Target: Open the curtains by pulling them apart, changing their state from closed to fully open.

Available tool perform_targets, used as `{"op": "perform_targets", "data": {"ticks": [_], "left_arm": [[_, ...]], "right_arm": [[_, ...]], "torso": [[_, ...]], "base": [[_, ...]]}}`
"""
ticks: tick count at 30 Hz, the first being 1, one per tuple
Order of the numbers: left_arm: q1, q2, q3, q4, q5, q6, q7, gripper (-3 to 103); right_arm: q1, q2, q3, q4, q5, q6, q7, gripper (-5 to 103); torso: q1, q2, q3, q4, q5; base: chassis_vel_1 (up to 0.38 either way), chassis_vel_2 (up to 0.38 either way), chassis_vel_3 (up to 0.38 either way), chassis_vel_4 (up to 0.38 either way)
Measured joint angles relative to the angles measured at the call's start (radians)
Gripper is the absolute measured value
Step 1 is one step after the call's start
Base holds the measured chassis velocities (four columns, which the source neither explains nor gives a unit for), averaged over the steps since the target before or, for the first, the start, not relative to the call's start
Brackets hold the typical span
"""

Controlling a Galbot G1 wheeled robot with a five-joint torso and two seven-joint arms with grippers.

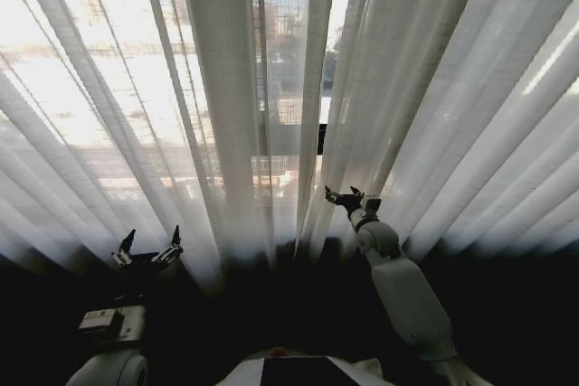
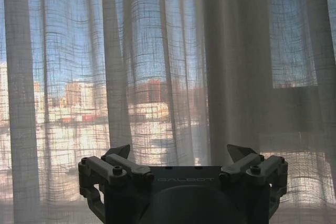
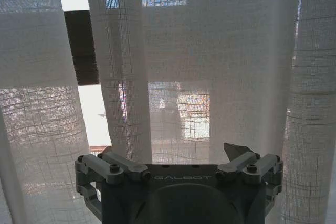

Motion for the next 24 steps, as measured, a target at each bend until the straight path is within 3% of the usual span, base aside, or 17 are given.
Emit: {"op": "perform_targets", "data": {"ticks": [16, 18, 20, 24], "left_arm": [[0.003, 0.005, 0.001, 0.003, 0.009, 0.002, 0.0, 100], [0.0, 0.007, -0.001, 0.004, 0.009, 0.003, 0.0, 100], [-0.001, 0.008, -0.001, 0.004, 0.009, 0.003, 0.0, 100], [-0.004, 0.006, 0.001, 0.004, 0.01, 0.004, 0.0, 100]], "right_arm": [[0.084, 0.033, -0.022, -0.099, 0.001, 0.044, 0.001, 100], [0.099, 0.041, -0.023, -0.116, 0.005, 0.056, 0.0, 85], [0.1, 0.042, -0.023, -0.117, 0.006, 0.057, 0.0, 85], [0.1, 0.043, -0.023, -0.118, 0.006, 0.061, -0.002, 63]], "torso": [[0.0, 0.0, 0.0, 0.0004, 0.0], [0.0, 0.0, 0.0, 0.0003, 0.0], [0.0, 0.0, 0.0, 0.0003, 0.0], [0.0, 0.0, 0.0, 0.0002, -0.0001]], "base": [[0.0, 0.0, 0.0, 0.0], [0.0, 0.0, 0.0, 0.0], [0.0, 0.0, 0.0, 0.0], [0.0, 0.0, 0.0, 0.0]]}}
